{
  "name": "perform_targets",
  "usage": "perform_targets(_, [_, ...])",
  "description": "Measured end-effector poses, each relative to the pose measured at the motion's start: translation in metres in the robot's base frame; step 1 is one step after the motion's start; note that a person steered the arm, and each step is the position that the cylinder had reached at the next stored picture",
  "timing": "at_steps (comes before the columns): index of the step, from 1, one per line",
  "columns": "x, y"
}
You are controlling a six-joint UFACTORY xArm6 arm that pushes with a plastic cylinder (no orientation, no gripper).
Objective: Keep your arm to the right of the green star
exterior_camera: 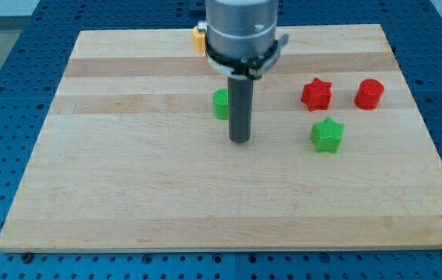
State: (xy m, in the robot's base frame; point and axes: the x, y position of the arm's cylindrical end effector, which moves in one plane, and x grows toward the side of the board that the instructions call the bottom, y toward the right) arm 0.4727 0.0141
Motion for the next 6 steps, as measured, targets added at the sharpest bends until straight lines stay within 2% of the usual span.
perform_targets(1, [0.039, 0.037])
perform_targets(2, [0.067, 0.099])
perform_targets(3, [0.066, 0.156])
perform_targets(4, [0.048, 0.180])
perform_targets(6, [0.011, 0.183])
